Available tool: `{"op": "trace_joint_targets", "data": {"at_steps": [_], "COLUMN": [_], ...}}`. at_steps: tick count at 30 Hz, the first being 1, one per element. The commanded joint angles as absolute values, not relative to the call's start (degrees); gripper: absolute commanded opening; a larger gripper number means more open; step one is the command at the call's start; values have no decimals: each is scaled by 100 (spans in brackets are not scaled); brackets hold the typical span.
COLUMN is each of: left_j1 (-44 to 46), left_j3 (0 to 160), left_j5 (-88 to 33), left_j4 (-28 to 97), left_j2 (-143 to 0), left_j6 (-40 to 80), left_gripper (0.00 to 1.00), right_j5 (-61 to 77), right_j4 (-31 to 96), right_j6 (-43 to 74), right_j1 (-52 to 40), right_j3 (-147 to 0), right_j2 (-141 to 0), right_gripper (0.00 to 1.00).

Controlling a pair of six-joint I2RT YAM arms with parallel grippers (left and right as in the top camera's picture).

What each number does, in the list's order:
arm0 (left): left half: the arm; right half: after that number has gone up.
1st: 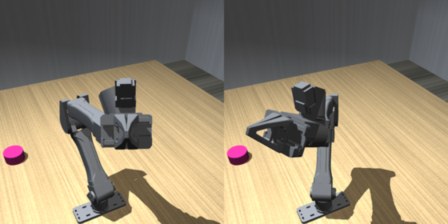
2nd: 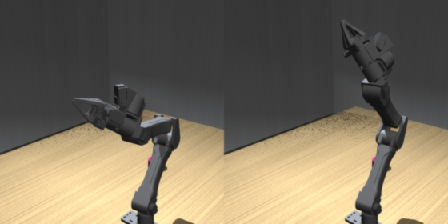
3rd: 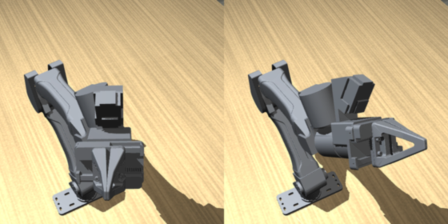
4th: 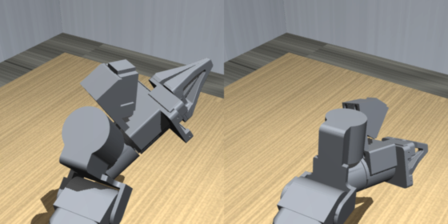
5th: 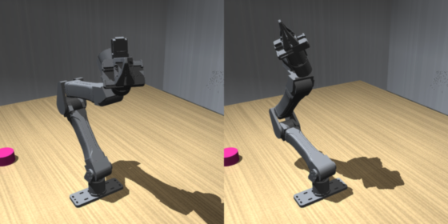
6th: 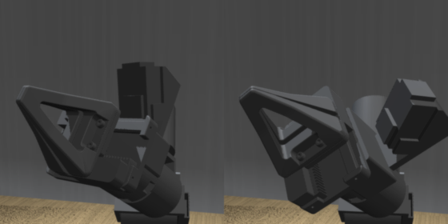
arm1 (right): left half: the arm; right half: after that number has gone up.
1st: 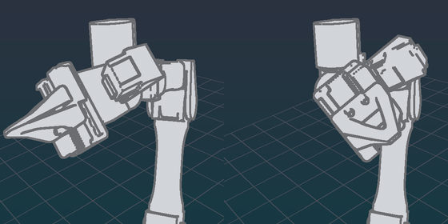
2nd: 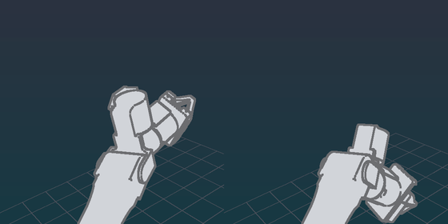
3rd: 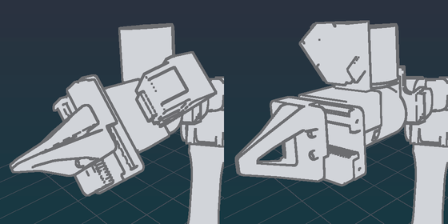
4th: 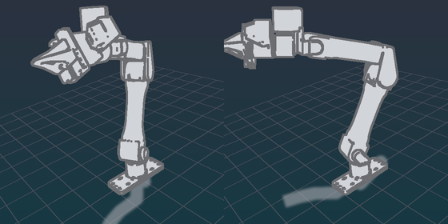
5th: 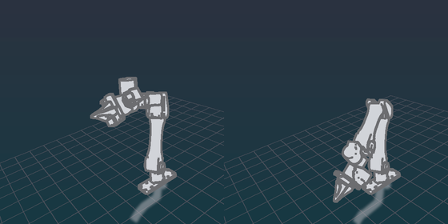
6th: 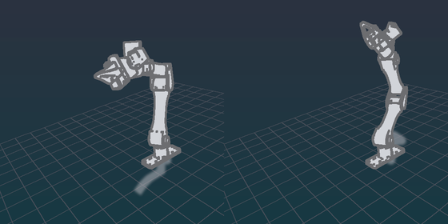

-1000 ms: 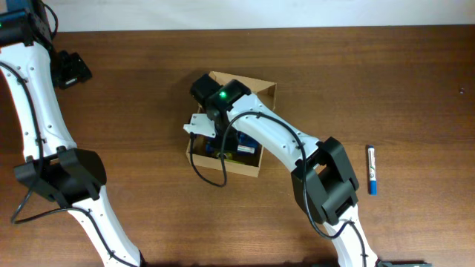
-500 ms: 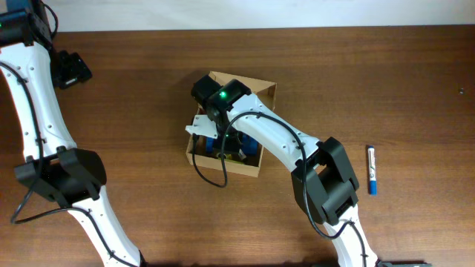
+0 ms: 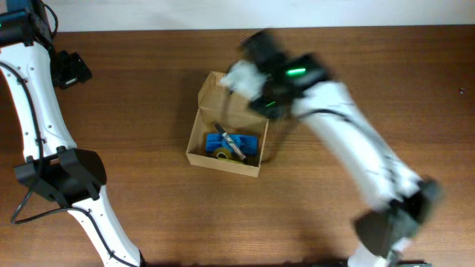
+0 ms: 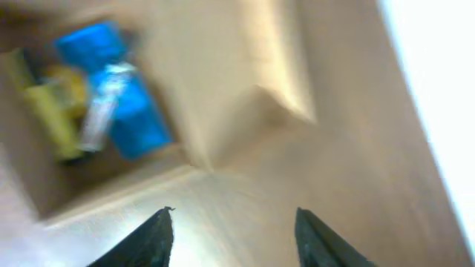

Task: Pack container
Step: 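Lower the black marker into the box and open the right gripper, then move the right gripper to the blue marker and grasp it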

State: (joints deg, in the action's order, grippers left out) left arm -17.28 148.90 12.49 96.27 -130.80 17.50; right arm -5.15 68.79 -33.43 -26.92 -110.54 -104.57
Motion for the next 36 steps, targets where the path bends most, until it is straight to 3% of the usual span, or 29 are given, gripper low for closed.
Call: {"op": "trace_joint_targets", "data": {"at_steps": [1, 7, 11, 22, 25, 27, 36], "left_j1": [-1754, -1754, -1754, -1754, -1754, -1754, -1754], "left_j3": [14851, 14853, 14851, 14851, 14851, 14851, 14853], "left_j5": [1291, 1291, 1291, 1291, 1291, 1291, 1291], "left_j4": [9627, 9627, 9627, 9627, 9627, 9627, 9629], "left_j2": [-12940, -12940, -12940, -12943, -12943, -12943, -12940], "left_j6": [1662, 1662, 1662, 1662, 1662, 1662, 1662], "left_gripper": [100, 100, 100, 100, 100, 100, 100], "right_j5": [-670, -366, -16, -86, -86, -82, -64], "right_j4": [6650, 6226, 6267, 5634, 5741, 5780, 5822], "right_j6": [-2926, -1750, -1446, -1441, -1225, -1046, -937], "right_j1": [-1702, 257, 963, 1404, 1621, 1747, 1839], "right_j3": [-10414, -9142, -8241, -6676, -6652, -6652, -6608], "right_j2": [-9684, -9262, -9459, -9867, -10095, -10217, -10525], "right_gripper": [57, 61, 60, 69, 67, 60, 55]}}
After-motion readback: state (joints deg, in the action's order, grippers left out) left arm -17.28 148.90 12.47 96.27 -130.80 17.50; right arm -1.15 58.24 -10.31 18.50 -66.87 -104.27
